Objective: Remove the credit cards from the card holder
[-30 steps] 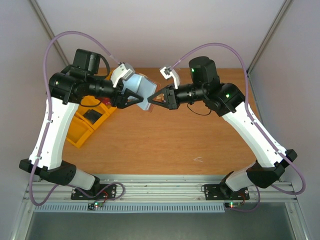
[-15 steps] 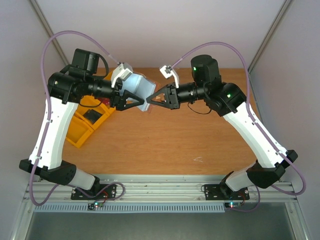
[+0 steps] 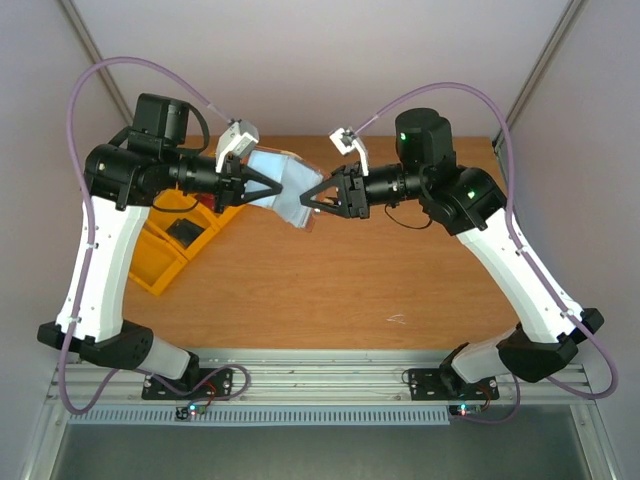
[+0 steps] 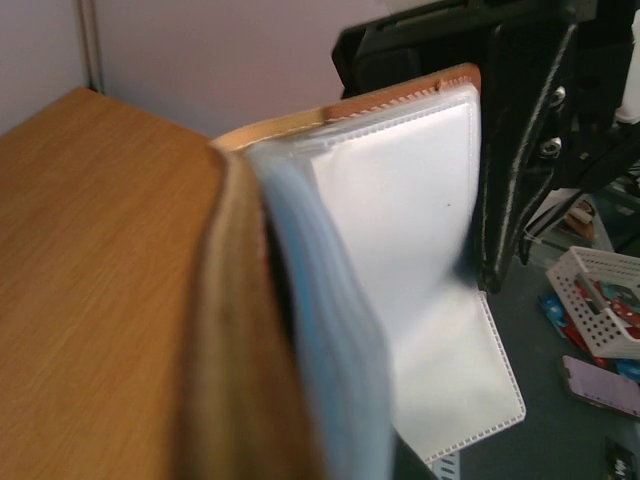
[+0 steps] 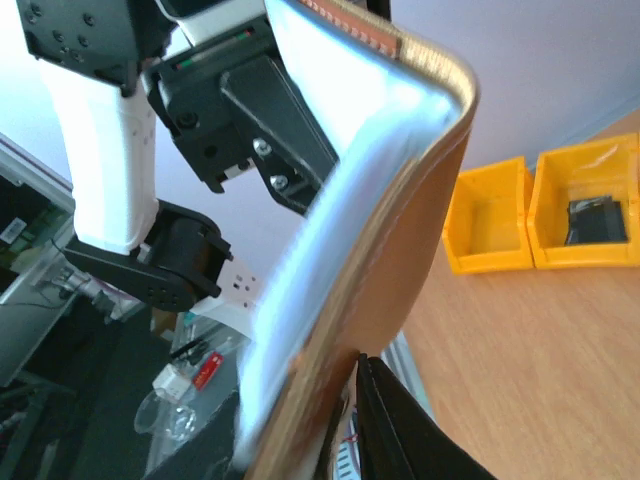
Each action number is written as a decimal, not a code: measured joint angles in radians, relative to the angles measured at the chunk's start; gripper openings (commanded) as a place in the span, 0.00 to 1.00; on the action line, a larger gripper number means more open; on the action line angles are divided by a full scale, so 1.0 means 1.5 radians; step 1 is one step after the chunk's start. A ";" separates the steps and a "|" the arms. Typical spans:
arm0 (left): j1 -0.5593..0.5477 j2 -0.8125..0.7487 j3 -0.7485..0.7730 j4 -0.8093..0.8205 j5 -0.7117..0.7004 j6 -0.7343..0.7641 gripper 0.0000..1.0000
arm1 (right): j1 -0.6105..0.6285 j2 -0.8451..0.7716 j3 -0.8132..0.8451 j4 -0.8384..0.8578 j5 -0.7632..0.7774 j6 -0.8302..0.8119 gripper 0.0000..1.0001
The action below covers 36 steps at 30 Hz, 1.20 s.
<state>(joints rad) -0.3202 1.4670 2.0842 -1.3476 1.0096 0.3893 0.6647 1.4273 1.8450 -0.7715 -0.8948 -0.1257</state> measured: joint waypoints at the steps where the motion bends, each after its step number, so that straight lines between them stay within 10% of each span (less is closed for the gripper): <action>1: -0.001 0.001 0.000 -0.002 0.006 -0.001 0.00 | -0.002 -0.001 0.000 0.007 0.002 -0.007 0.27; 36: 0.022 0.006 0.000 0.008 0.058 -0.062 0.00 | -0.034 -0.057 -0.089 -0.035 0.028 -0.123 0.41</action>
<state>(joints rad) -0.2867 1.4761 2.0846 -1.3350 1.0966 0.2958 0.6140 1.3418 1.7119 -0.8246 -0.8524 -0.3096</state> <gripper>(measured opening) 0.039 0.415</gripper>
